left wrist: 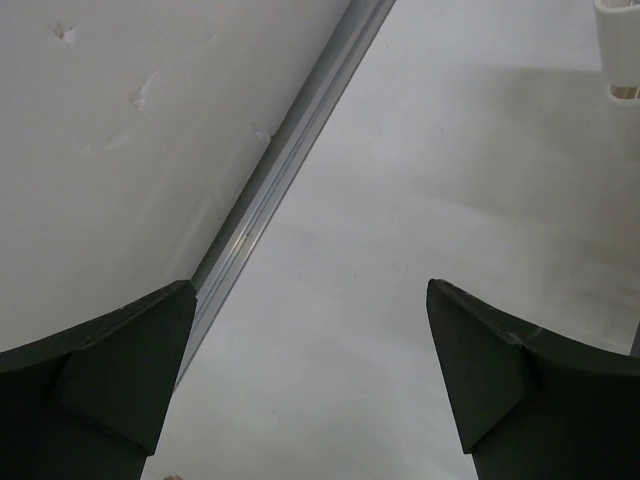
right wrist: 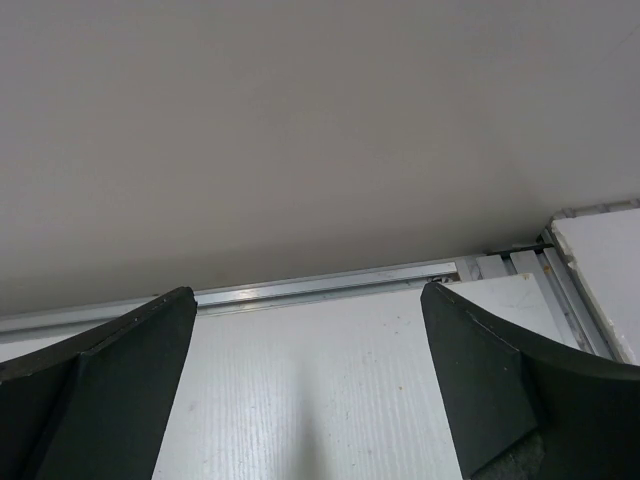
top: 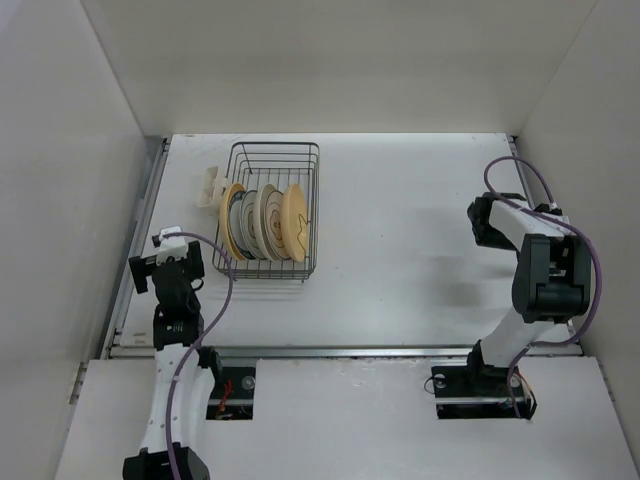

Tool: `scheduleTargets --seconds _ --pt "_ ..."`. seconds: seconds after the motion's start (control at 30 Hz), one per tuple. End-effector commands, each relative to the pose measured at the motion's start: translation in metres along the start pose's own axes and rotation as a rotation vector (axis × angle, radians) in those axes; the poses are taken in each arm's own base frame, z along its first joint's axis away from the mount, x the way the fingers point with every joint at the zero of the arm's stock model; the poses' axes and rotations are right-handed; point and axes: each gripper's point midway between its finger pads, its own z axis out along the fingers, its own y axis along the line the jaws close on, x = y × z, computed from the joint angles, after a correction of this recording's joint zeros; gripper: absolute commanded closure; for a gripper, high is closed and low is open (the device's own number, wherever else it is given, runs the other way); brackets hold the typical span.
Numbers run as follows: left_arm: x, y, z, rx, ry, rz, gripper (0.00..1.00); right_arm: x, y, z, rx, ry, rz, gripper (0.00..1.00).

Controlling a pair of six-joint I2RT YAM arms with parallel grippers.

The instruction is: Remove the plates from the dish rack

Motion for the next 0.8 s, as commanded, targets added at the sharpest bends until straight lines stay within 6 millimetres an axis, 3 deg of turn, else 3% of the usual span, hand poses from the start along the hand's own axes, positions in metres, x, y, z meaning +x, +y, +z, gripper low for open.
scheduleTargets --seconds 0.0,0.2,0.27,0.3,0.33,0.37,0.4,0.43,0.47,0.5,0.53,0.57,0.6,0.63,0.67,0.7,0.73,0.77 --pt "-0.01 0.005 0.0 -0.027 -0.046 -0.01 0.0 -0.021 0.006 0.003 -0.022 -0.064 -0.002 0.0" --pt "-0.005 -0.002 0.003 0.002 -0.026 0.001 0.0 -0.019 0.005 0.002 -0.019 -0.055 -0.002 0.0" --pt "-0.023 -0.005 0.002 0.049 -0.034 0.051 0.0 -0.024 0.008 0.002 -0.019 -0.055 -0.037 0.0" --pt "-0.016 -0.01 -0.004 0.108 0.034 0.106 0.0 -0.032 0.018 0.001 -0.02 -0.054 -0.039 0.0" --pt "-0.058 -0.006 -0.011 0.144 -0.025 0.123 0.0 -0.034 0.026 0.0 -0.02 -0.055 -0.077 0.0" --pt "-0.068 -0.023 -0.016 0.269 -0.024 0.178 0.0 -0.04 0.031 -0.001 -0.016 -0.045 -0.187 0.0" --pt "-0.081 -0.024 -0.02 0.311 -0.029 0.223 0.0 -0.045 0.039 -0.003 -0.016 -0.031 -0.219 0.0" --pt "-0.087 -0.025 -0.025 0.346 0.0 0.241 0.0 -0.063 0.054 -0.005 -0.022 -0.03 -0.194 0.0" --pt "-0.132 -0.018 -0.032 0.348 -0.069 0.226 0.0 -0.069 0.055 -0.006 -0.023 -0.03 -0.233 0.0" --pt "-0.139 -0.027 -0.027 0.407 -0.039 0.233 0.0 -0.072 0.059 -0.01 -0.037 -0.031 -0.238 0.0" --pt "-0.138 -0.033 -0.034 0.464 0.02 0.247 0.0 -0.079 0.061 -0.019 -0.064 -0.031 -0.221 0.0" --pt "-0.177 -0.028 -0.043 0.485 -0.033 0.264 0.0 -0.09 0.063 -0.026 -0.082 -0.003 -0.164 0.0" --pt "-0.178 -0.047 -0.04 0.589 0.013 0.272 0.0 -0.093 0.064 -0.032 -0.098 0.049 -0.158 0.0" --pt "-0.184 -0.057 -0.045 0.656 0.035 0.274 0.0 -0.08 0.093 -0.047 -0.179 0.213 -0.087 0.0" --pt "-0.173 -0.062 -0.057 0.736 0.135 0.288 0.0 -0.089 0.114 -0.064 -0.315 0.293 -0.107 0.0" --pt "-0.207 -0.06 -0.066 0.769 0.101 0.269 0.0 -0.085 0.129 -0.078 -0.501 0.331 -0.308 0.0" --pt "-0.202 -0.079 -0.057 0.864 0.197 0.246 0.0 -0.084 0.15 -0.1 -0.676 0.393 -0.29 0.02" --pt "-0.193 -0.084 -0.069 0.923 0.313 0.235 0.0 -0.075 0.178 -0.144 -0.95 0.504 -0.233 0.02"
